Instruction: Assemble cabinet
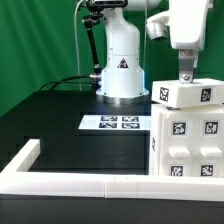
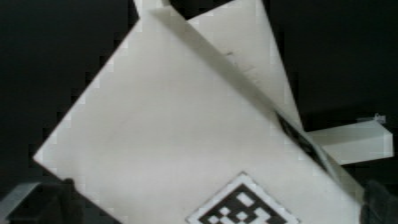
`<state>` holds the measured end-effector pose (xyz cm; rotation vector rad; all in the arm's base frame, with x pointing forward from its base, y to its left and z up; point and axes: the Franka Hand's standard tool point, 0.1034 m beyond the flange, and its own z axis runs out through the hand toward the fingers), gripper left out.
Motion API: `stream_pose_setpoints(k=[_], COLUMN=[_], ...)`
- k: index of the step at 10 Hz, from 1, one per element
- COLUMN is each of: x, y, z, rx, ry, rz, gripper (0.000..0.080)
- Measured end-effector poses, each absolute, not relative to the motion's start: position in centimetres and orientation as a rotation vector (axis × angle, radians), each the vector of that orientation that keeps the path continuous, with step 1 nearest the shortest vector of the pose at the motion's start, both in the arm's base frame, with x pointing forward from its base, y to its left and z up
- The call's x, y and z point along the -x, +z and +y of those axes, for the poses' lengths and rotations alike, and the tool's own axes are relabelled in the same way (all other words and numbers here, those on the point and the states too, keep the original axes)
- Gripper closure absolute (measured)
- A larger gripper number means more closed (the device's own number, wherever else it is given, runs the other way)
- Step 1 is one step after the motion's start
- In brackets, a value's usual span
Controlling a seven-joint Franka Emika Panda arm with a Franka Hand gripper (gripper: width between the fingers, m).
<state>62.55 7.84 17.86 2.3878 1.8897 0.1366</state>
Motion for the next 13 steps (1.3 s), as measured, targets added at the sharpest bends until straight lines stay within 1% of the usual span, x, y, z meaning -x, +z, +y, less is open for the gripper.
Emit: stream_pose_setpoints(k=[3, 5, 8, 11, 13], x=[-62.6, -62.7, -62.5, -62.1, -62.1], y=[17.8, 17.6, 17.0, 15.9, 15.7], z=[7.4, 7.7, 7.9, 8.4, 8.4], rx=[-2.196, -1.989, -1.765, -1.816, -1.838], ry=[0.110, 0.076, 0.009, -0.010, -0.012], rz=[2.087, 2.264, 2.416, 2.384, 2.371], gripper=[0.0002, 0.0002, 0.0002, 0.0002, 0.0002])
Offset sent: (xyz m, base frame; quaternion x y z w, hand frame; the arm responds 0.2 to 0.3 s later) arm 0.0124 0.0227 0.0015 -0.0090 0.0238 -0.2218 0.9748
